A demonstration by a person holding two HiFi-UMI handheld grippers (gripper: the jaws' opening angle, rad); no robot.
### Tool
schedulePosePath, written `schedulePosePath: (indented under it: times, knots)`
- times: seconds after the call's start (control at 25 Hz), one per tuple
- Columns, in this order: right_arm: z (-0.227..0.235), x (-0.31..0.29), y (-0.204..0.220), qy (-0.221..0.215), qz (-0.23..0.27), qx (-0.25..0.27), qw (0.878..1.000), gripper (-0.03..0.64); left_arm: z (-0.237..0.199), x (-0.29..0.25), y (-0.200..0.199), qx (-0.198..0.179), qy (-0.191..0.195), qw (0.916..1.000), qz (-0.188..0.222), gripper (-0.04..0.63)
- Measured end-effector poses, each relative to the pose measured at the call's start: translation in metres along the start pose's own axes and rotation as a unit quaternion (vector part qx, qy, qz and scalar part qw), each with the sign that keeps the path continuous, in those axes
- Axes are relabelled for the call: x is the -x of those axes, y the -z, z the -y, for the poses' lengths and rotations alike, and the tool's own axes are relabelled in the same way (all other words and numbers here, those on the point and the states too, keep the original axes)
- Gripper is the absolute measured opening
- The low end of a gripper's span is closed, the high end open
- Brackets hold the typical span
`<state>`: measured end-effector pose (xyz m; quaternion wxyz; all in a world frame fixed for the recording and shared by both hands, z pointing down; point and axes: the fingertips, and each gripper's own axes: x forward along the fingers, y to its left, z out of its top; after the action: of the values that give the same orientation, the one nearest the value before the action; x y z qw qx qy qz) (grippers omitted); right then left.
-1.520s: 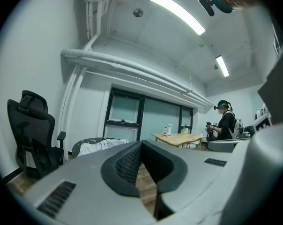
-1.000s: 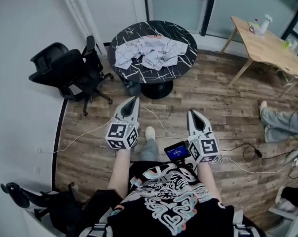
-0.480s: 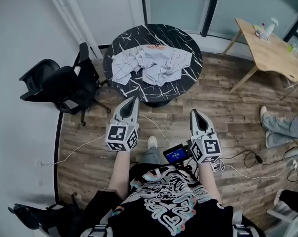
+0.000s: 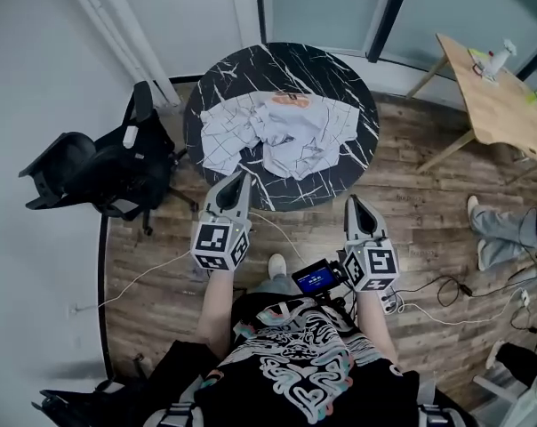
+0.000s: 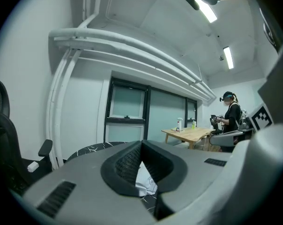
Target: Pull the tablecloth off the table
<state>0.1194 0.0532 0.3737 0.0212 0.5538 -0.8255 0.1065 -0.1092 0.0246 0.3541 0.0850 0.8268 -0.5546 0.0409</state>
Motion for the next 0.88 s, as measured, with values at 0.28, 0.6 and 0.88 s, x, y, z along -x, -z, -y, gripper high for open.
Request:
schedulePosePath:
  times: [0.28,0.6,0.88]
  knots:
    - [0.007,-0.057,-0.005,0.025,-0.008,-0.002,1.0,0.026,-0.044,-0.049,0.0,0.002,0.009,0.9999,-0.01,0.018]
    - [0.008,-0.084,-0.009,0.046,-0.01,0.001,0.999,0.026,-0.067,-0.083,-0.002,-0.006,0.024,0.9995,-0.017,0.018]
    - [0.013,-0.091,-0.014,0.057,-0.005,-0.004,0.998,0.026,-0.078,-0.094,-0.002,-0.01,0.018,0.9997,-0.015,0.018]
